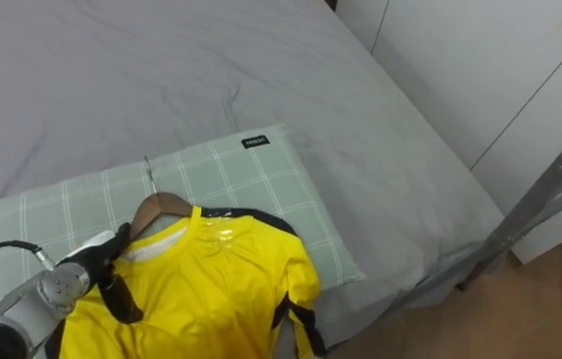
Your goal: Hang clothes
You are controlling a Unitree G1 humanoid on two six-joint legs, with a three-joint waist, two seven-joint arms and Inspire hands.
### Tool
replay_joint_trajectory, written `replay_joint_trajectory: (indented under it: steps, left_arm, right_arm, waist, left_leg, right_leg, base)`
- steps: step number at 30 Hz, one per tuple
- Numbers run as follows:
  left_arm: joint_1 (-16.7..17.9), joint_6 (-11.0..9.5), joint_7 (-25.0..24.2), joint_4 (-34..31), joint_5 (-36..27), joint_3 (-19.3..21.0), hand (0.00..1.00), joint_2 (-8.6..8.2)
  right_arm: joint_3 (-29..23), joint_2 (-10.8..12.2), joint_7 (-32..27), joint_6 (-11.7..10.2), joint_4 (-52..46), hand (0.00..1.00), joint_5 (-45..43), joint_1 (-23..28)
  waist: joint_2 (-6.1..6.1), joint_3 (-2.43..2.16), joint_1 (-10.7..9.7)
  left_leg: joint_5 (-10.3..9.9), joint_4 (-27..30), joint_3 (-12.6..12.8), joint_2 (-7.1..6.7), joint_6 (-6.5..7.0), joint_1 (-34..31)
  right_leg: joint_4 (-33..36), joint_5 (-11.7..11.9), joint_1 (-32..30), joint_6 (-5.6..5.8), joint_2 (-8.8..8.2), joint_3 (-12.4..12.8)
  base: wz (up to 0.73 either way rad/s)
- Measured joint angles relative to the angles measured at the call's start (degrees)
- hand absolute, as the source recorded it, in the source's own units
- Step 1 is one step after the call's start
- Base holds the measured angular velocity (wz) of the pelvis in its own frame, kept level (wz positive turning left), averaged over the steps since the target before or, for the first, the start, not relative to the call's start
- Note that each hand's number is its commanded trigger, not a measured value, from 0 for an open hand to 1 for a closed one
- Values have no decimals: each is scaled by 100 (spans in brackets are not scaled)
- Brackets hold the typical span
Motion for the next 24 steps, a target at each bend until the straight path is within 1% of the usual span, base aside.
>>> replay_joint_trajectory:
  steps: [1,4,5,6,8,10,12,16,20,24]
  left_arm:
    - [0,13,-1,0,0,1,51,1]
    - [-2,41,15,-2,0,4,73,6]
    - [-3,42,32,-4,0,7,76,11]
    - [-9,43,63,-13,0,18,86,35]
    - [-29,43,129,-21,-1,61,100,110]
    - [-43,52,153,-21,-2,111,100,212]
    - [-35,97,148,-6,-2,110,100,224]
    - [3,194,96,12,-3,101,100,171]
    - [3,206,-9,32,0,112,100,113]
    - [2,206,-15,32,0,112,100,77]
  right_arm:
    - [0,3,-1,11,1,0,0,0]
    - [-1,6,-2,15,7,0,0,7]
    - [-1,6,-2,16,8,0,0,7]
    - [-1,7,-2,17,8,0,0,6]
    - [0,8,-2,22,7,0,0,3]
    - [-2,8,-5,46,7,0,0,2]
    - [-26,11,-6,78,5,0,0,-1]
    - [-30,23,-17,83,4,0,0,-7]
    - [-37,23,-28,83,3,0,-4,-5]
    - [-42,17,49,82,-2,0,-1,-4]
  waist:
    - [0,0,2]
    - [-2,1,1]
    - [-2,1,1]
    - [-3,1,2]
    - [-4,2,1]
    - [-5,3,-5]
    - [-12,7,-6]
    - [-30,18,-8]
    - [-30,18,-7]
    - [-32,16,-7]
  left_leg:
    - [0,-1,5,1,0,0]
    - [0,-5,14,2,0,-1]
    - [0,-6,14,2,0,-1]
    - [0,-8,14,0,0,-1]
    - [0,-10,14,-2,0,0]
    - [0,-13,13,-5,0,0]
    - [0,-16,13,-7,-1,0]
    - [-1,-33,11,-8,-2,-10]
    - [-1,-32,12,-9,-2,-43]
    - [-1,-7,13,-6,-2,-63]
  right_leg:
    - [-70,-1,28,2,2,-1]
    - [-138,-2,54,3,5,-1]
    - [-144,-1,56,3,5,-1]
    - [-149,-1,58,3,4,-1]
    - [-154,-1,60,3,2,-2]
    - [-161,-1,63,3,0,-2]
    - [-163,-2,63,3,-2,-3]
    - [-183,-2,60,3,-1,-9]
    - [-222,-1,53,4,3,-10]
    - [-225,4,48,5,4,-10]
  base:
    - [-3]
    - [-1]
    - [0]
    - [0]
    - [0]
    - [0]
    - [0]
    - [0]
    - [0]
    - [0]
